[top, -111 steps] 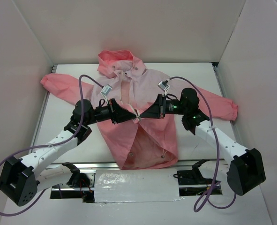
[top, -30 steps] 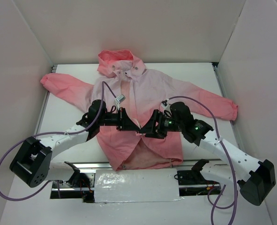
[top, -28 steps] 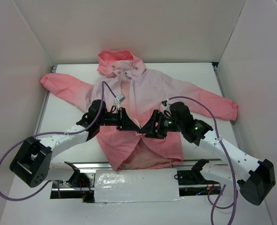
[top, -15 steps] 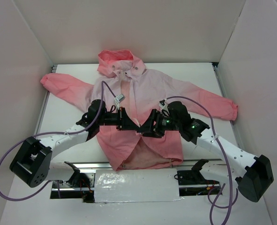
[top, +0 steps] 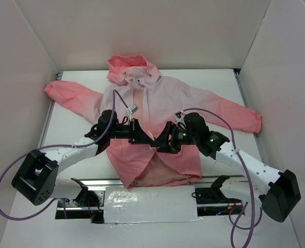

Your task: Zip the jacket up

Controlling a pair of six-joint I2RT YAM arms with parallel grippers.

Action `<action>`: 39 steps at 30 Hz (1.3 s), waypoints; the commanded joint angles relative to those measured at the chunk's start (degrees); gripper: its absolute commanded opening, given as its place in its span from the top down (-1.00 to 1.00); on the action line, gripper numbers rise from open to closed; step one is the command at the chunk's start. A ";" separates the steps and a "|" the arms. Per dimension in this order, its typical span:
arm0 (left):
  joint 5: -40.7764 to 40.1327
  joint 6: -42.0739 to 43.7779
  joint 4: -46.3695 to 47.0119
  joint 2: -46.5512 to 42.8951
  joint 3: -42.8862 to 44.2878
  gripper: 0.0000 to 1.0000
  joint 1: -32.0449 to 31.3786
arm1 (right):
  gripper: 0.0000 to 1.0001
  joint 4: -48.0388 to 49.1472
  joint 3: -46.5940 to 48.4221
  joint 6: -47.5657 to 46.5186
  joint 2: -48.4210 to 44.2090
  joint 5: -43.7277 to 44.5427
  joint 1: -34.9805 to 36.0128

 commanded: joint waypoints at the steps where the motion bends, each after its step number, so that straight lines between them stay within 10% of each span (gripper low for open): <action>1: -0.11 0.12 2.31 0.32 1.35 1.00 -0.11 | -0.25 0.94 -1.04 1.02 0.35 -0.12 0.30; 22: -0.28 0.38 2.05 0.67 1.53 1.00 -0.11 | -0.17 10.34 -2.62 5.15 1.14 -3.28 0.30; 39: -2.48 -0.40 2.22 0.41 1.44 1.00 -0.11 | -0.29 -8.29 2.48 3.66 -0.70 -1.17 1.88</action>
